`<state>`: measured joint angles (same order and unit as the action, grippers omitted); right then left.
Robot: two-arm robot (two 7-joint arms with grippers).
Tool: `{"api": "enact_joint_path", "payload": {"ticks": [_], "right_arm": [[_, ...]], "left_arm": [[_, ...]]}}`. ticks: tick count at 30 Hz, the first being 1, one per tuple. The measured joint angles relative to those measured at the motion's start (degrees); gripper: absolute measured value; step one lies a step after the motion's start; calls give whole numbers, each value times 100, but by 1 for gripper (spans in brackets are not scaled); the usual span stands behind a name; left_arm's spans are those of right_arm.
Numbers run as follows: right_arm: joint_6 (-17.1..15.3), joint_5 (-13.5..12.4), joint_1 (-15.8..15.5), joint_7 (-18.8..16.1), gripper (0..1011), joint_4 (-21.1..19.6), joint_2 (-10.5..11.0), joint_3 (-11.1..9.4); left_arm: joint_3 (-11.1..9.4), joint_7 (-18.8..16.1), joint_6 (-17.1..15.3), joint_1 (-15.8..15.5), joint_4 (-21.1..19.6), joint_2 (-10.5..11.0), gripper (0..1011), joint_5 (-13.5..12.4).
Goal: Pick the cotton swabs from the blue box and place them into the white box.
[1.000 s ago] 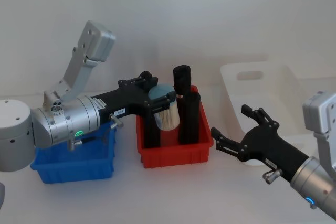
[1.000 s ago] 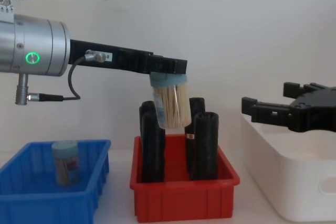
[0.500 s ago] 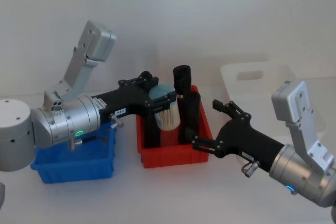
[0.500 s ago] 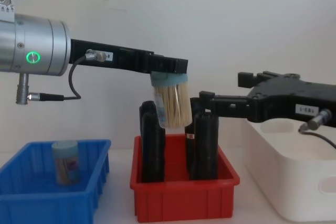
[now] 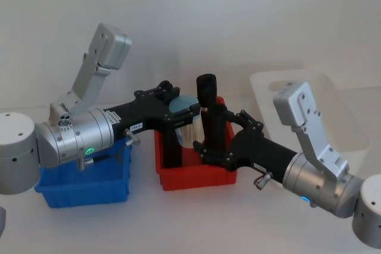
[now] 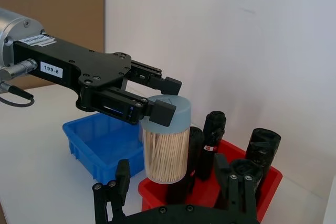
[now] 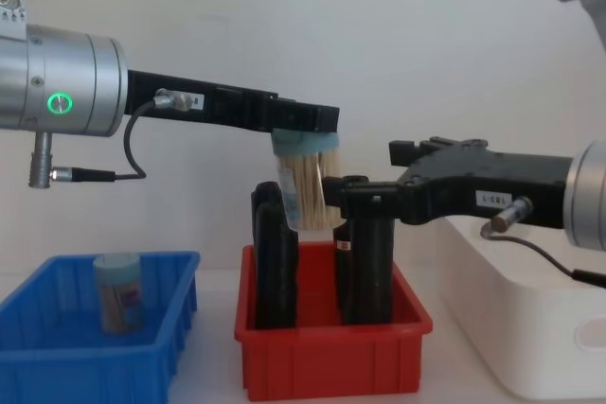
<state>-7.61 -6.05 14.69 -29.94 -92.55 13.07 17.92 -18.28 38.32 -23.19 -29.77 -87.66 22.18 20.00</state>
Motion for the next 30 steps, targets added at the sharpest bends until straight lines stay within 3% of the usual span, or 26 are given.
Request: {"api": "enact_joint_path", "payload": {"ticks": [21, 30], "right_arm": [[-68, 172, 604, -203, 999, 886, -437, 209], [-20, 158, 752, -243, 776, 1130, -535, 255]], "left_arm": [[0, 0, 0, 0, 0, 0, 645, 0], [0, -2, 0, 0, 0, 0, 645, 0]]}}
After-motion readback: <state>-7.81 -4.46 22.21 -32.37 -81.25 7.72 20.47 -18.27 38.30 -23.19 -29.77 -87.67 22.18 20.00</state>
